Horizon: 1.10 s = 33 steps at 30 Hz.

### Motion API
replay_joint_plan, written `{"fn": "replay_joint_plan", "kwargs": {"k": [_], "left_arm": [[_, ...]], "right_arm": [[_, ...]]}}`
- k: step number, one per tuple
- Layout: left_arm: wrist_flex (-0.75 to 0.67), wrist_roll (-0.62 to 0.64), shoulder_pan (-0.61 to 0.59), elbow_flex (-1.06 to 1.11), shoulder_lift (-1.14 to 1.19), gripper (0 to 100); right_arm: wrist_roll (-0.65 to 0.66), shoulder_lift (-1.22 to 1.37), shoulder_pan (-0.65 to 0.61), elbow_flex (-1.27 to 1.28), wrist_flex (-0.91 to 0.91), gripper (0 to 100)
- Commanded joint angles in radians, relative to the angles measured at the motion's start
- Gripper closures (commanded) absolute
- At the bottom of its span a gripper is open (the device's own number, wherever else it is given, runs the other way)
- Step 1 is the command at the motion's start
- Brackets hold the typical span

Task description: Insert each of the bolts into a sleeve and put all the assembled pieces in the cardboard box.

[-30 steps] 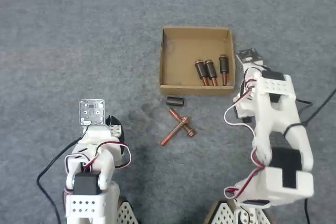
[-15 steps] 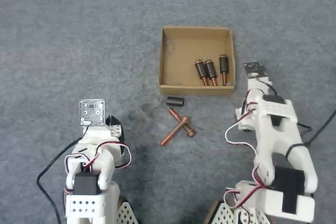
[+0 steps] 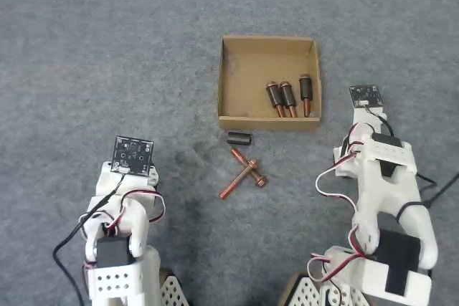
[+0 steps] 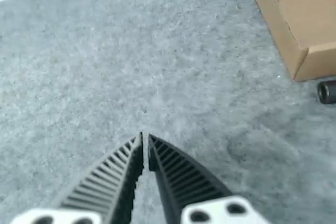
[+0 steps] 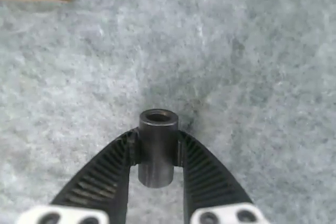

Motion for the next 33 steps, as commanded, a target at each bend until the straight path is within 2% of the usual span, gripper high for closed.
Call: {"fn": "replay_joint_plan", "kwargs": {"k": [1, 6, 12, 16, 21, 33], "left_arm": [[-0.026, -0.011, -0.002, -0.094, -0.017, 99], [-0.026, -0.011, -0.002, -0.202, 0.061, 99], [-0.026, -0.005, 0.017, -0.433, 0.393, 99], [-0.026, 0.002, 0.103, -0.55, 0.611, 99], [-0.023, 0.106, 0.229, -0.677, 0.868, 99], [0.175, 0.117, 0.52, -1.04, 1.41, 99]], "right_arm": [[-0.012, -0.048, 0.015, -0.006, -0.013, 99.2], [-0.012, -0.047, 0.016, -0.006, -0.013, 99.2], [-0.012, -0.047, 0.016, -0.006, -0.013, 99.2], [-0.012, -0.047, 0.015, -0.003, -0.025, 99.2], [-0.012, -0.047, 0.015, -0.002, -0.033, 99.2], [-0.012, -0.045, 0.015, 0.0, -0.039, 99.2]]}}
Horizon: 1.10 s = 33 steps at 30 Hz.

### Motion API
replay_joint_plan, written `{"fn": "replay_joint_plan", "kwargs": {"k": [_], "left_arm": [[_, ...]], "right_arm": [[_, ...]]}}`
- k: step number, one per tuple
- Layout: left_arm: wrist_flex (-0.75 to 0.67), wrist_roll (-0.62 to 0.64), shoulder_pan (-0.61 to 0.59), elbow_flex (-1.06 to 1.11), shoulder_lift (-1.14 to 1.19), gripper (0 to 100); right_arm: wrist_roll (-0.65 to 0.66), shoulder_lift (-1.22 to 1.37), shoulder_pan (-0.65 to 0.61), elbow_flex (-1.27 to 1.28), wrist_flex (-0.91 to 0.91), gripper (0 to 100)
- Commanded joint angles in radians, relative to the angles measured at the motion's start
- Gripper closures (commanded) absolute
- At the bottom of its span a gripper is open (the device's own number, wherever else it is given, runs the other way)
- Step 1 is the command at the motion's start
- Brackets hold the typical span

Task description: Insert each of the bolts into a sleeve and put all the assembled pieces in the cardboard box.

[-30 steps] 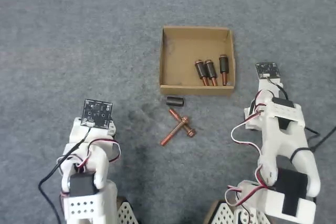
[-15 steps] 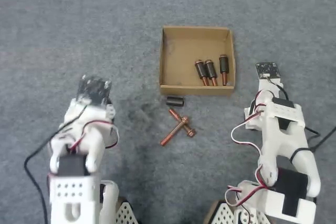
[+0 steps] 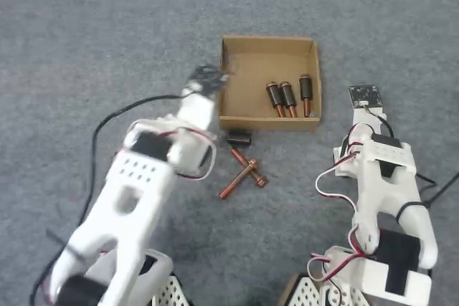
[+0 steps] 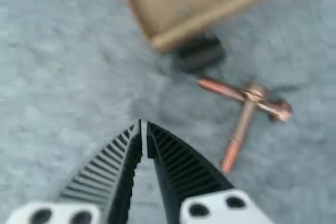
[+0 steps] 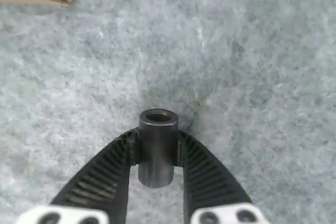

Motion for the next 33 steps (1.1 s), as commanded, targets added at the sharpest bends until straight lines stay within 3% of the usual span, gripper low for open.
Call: {"fn": "replay_joint_plan", "kwargs": {"k": [1, 7, 11, 21, 33], "left_arm": [[0.048, 0.018, 0.114, -0.147, 0.155, 99], [0.028, 0.055, 0.252, -0.236, 0.341, 98], [0.026, 0.066, 0.299, -0.24, 0.405, 90], [0.02, 0.061, 0.299, -0.219, 0.42, 87], [-0.181, 0.006, 0.298, -0.087, 0.422, 87]], "right_arm": [[-0.012, -0.045, 0.015, -0.009, -0.021, 99.2], [-0.009, -0.045, 0.015, -0.009, -0.021, 99.2], [-0.009, -0.019, 0.015, -0.015, -0.038, 99.2], [-0.003, 0.002, 0.002, -0.032, -0.041, 99.2], [-0.003, 0.004, -0.004, -0.032, -0.041, 99.2]]}}
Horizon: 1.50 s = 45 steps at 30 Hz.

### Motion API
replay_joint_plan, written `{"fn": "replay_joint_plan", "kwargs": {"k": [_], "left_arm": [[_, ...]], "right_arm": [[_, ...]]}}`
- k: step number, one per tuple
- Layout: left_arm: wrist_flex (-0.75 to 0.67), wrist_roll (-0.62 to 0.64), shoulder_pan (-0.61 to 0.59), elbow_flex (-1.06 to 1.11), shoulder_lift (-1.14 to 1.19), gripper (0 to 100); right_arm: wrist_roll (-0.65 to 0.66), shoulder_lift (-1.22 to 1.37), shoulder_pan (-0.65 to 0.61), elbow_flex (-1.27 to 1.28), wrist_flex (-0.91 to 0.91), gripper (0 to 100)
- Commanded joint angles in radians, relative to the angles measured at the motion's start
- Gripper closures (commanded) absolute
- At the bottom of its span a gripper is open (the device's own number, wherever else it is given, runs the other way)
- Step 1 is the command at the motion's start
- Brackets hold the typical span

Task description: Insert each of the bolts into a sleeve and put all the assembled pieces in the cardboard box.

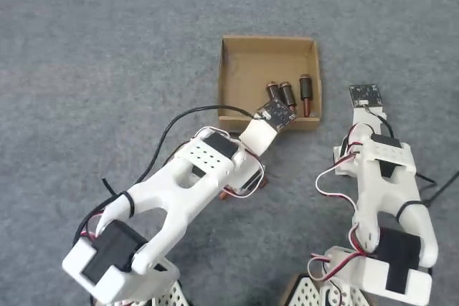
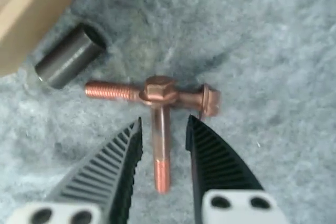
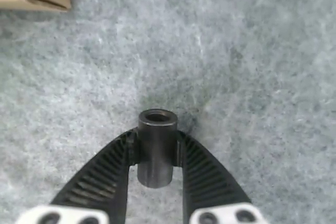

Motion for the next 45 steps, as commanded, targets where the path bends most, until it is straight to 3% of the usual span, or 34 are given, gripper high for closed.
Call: {"fn": "replay_joint_plan", "kwargs": {"k": [1, 7, 12, 19, 25, 39, 45], "left_arm": [[-0.081, -0.003, 0.002, -0.004, -0.006, 87], [-0.104, 0.049, 0.002, -0.018, 0.037, 87], [-0.015, 0.08, -0.017, -0.096, 0.104, 87], [-0.011, 0.083, -0.031, -0.104, 0.12, 87], [-0.04, 0.083, -0.023, -0.101, 0.123, 99], [-0.011, 0.081, 0.002, -0.082, 0.109, 99], [0.038, 0.084, -0.144, -0.068, 0.029, 99]], "right_arm": [[-0.003, -0.007, -0.002, -0.032, -0.013, 99.2], [-0.005, -0.007, -0.001, -0.032, -0.013, 99.2], [-0.005, -0.007, -0.001, -0.032, -0.013, 99.2], [-0.005, -0.007, -0.001, -0.032, -0.013, 99.2], [-0.006, -0.007, -0.001, -0.032, -0.013, 99.2], [-0.009, -0.005, -0.001, -0.032, -0.021, 99.2], [-0.009, -0.005, -0.001, -0.034, -0.021, 99.2]]}}
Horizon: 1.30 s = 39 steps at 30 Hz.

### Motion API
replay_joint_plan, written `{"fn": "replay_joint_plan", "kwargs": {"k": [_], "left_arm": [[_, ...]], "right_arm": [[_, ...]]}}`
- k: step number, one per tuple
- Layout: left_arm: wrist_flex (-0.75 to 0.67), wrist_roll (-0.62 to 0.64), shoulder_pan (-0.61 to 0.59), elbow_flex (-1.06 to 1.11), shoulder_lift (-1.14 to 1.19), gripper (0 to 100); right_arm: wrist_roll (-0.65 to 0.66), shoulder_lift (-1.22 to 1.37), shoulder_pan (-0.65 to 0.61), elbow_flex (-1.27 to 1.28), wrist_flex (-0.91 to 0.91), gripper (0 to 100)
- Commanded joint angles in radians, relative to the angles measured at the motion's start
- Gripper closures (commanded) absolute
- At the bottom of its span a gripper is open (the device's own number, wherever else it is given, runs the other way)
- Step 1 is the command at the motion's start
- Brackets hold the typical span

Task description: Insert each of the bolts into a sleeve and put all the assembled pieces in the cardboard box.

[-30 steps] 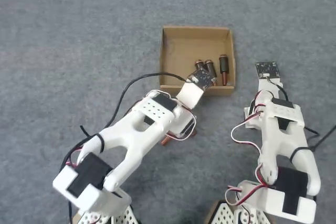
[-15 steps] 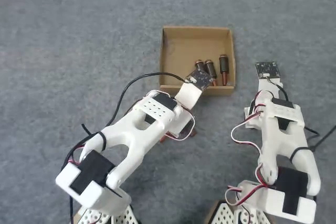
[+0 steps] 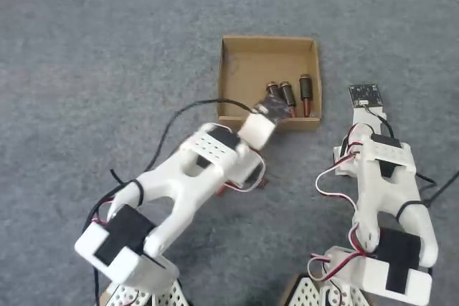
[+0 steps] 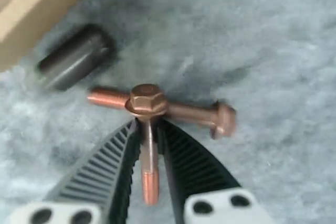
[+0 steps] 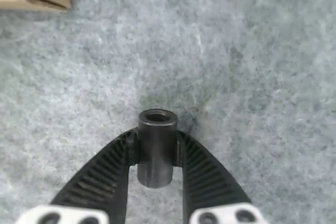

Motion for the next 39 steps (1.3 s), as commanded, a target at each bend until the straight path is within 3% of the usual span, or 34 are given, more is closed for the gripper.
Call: {"fn": "replay_joint_plan", "kwargs": {"k": [1, 6, 9, 21, 28, 39], "left_arm": [[0.051, 0.025, -0.143, 0.005, -0.121, 99], [0.054, 0.127, -0.316, 0.027, -0.204, 99], [0.052, 0.189, -0.361, 0.03, -0.196, 98], [-0.025, 0.299, -0.454, -0.047, -0.012, 98], [0.017, 0.334, -0.459, -0.051, -0.009, 85], [-0.04, 0.328, -0.45, -0.045, 0.005, 90]], "right_arm": [[-0.009, -0.005, -0.001, -0.034, -0.021, 99.2], [-0.011, -0.005, -0.001, -0.034, -0.021, 99.2], [-0.011, -0.005, -0.001, -0.034, -0.021, 99.2], [-0.011, -0.005, -0.001, -0.034, -0.021, 99.2], [-0.011, -0.005, -0.001, -0.034, -0.021, 99.2], [-0.011, -0.005, 0.002, -0.034, -0.015, 99.2]]}}
